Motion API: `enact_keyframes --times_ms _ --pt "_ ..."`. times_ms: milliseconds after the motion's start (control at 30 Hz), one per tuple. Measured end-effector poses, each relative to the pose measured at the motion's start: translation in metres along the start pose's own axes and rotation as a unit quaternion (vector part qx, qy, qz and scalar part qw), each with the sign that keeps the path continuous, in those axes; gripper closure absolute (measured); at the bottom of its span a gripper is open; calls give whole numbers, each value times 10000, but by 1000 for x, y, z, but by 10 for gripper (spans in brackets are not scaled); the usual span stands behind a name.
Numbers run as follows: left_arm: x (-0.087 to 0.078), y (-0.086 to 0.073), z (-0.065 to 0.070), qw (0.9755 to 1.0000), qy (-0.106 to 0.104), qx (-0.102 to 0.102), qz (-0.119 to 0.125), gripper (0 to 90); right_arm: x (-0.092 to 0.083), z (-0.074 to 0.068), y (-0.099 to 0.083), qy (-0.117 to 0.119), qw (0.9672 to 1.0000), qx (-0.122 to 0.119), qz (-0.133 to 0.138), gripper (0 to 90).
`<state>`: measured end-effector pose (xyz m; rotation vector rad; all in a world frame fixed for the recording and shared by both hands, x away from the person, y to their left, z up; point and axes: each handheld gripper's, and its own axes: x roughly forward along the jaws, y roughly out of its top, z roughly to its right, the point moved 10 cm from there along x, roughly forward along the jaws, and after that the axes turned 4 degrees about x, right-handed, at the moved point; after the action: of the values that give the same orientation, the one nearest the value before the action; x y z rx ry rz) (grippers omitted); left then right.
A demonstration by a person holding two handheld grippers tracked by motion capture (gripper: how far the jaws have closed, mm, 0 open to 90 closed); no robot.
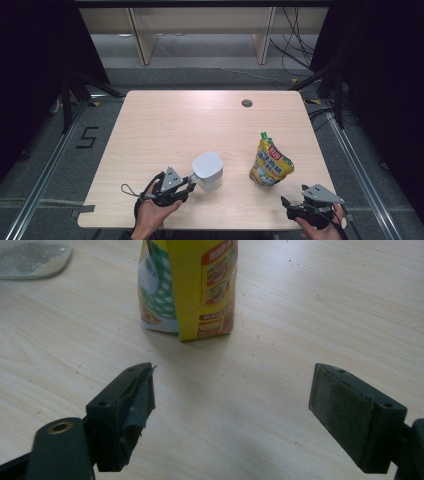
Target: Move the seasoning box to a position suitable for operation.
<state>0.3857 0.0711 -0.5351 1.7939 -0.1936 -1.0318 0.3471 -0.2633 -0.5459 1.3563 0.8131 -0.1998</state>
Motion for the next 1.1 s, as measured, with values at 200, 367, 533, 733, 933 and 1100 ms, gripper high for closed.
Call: enact_keyframes --times_ms 200,367,533,733,933,1100 --pt "3 1 -11 9995 201 -208 138 678 0 0 0 4 10000 -13 5 192" --pt "6 0 -17 9995 173 -248 105 677 1 0 -1 16 10000 -18 -34 195" --pt "9 0 -21 9987 145 -464 122 682 1 -1 -1 11 10000 -26 -26 194" --pt "8 0 -29 9995 104 -144 245 701 1 1 -1 15 10000 -19 -33 198" --pt "7 -1 -19 9990 -53 -264 364 700 1 2 0 -39 9999 -100 18 198" --pt "2 -1 -8 9991 -257 -1 349 700 1 2 0 -20 9999 -106 12 197"
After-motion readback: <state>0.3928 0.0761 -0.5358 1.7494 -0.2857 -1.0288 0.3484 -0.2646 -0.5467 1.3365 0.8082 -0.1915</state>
